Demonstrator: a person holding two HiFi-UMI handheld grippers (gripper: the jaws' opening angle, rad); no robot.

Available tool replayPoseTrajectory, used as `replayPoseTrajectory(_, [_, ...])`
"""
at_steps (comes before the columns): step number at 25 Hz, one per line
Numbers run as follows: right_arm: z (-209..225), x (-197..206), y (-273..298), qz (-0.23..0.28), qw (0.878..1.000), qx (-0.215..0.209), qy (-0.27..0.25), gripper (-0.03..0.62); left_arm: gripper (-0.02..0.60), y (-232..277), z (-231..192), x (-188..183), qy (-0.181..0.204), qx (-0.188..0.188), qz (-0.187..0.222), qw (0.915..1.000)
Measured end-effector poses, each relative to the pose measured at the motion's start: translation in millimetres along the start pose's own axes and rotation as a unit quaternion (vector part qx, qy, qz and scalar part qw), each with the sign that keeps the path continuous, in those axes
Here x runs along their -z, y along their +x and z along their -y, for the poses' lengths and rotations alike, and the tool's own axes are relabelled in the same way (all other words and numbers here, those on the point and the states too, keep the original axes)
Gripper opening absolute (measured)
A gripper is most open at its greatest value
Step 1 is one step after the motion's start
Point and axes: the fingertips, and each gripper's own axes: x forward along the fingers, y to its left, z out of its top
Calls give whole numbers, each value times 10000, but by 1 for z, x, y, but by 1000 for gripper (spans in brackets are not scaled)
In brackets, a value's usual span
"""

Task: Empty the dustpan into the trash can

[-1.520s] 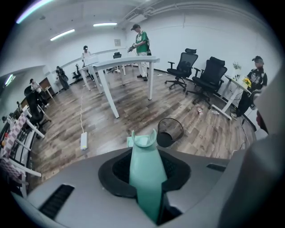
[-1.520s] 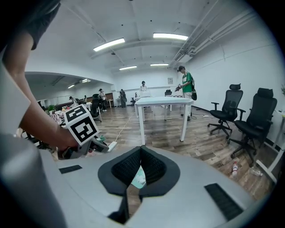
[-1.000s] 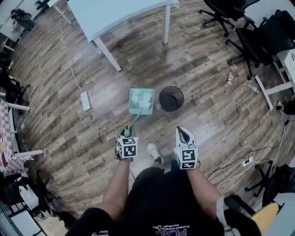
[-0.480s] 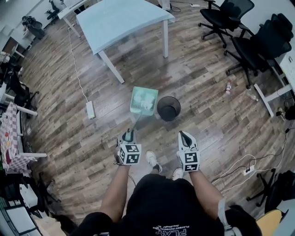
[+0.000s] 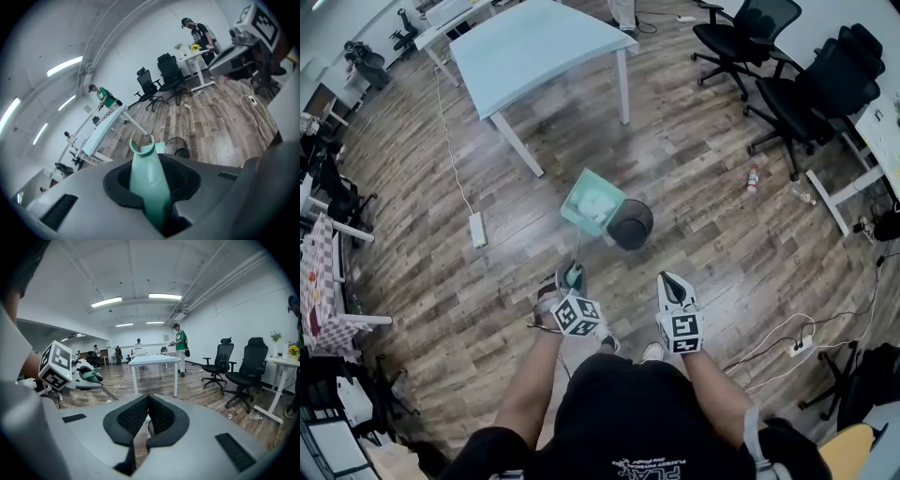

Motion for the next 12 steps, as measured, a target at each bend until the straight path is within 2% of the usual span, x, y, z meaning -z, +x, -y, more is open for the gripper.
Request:
replayPoseTrajectory(3, [3,0,-6,24,10000,19,22,23,100,0,22,-4,775,31,55,9970])
replayPoseTrajectory(6, [6,2,-10,83,10000,34,27,23,101,1,36,-6,1394,23,84,9902])
replayPoseTrajectory(12, [1,5,-15,75,10000,-45,10,23,101,1,48,-13,2153,115,252,9762])
